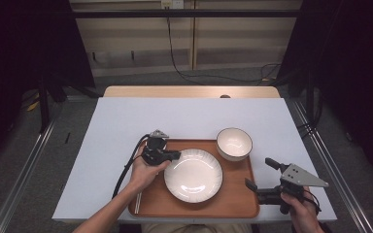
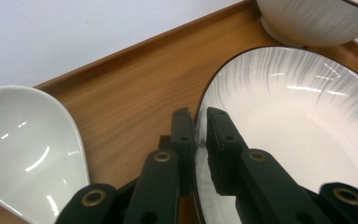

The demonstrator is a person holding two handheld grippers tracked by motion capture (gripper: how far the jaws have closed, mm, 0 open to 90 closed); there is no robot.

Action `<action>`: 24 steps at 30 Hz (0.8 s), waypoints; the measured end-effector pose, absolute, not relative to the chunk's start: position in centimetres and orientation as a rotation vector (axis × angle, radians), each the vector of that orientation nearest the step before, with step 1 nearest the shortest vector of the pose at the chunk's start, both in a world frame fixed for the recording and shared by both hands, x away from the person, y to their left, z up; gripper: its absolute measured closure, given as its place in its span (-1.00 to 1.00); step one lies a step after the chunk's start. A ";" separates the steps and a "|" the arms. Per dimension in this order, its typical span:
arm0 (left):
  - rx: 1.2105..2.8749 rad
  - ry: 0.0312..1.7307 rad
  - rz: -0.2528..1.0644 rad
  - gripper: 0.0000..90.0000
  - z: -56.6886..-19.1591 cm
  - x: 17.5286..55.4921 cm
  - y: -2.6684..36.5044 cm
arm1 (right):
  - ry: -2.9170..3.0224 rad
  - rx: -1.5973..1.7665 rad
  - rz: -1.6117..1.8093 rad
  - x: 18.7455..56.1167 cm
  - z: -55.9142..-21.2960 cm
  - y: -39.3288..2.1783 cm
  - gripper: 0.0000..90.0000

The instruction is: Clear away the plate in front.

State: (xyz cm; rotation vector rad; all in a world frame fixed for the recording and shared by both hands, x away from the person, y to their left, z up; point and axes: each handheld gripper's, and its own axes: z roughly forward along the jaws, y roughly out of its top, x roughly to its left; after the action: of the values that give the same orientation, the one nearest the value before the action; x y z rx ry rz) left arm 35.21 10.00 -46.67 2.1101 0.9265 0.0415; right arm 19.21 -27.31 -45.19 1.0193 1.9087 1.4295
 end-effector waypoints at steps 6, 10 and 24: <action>2.114 0.919 0.086 0.80 -46.6 35.0 9.7 | 1.910 1.014 1.430 19.2 -45.2 -27.3 -0.99; 2.112 0.912 0.092 0.78 -46.7 35.0 9.8 | 1.912 1.015 1.431 19.2 -45.2 -27.3 -0.99; 2.100 0.880 0.252 -0.33 -45.4 33.6 9.2 | 1.907 1.018 1.434 19.2 -45.1 -27.4 -0.99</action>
State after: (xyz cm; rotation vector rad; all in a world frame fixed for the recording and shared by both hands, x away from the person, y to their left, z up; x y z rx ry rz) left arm 33.65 9.20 -45.36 2.0999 0.8797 0.2516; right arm 19.15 -27.37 -45.14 1.0180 1.9066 1.4337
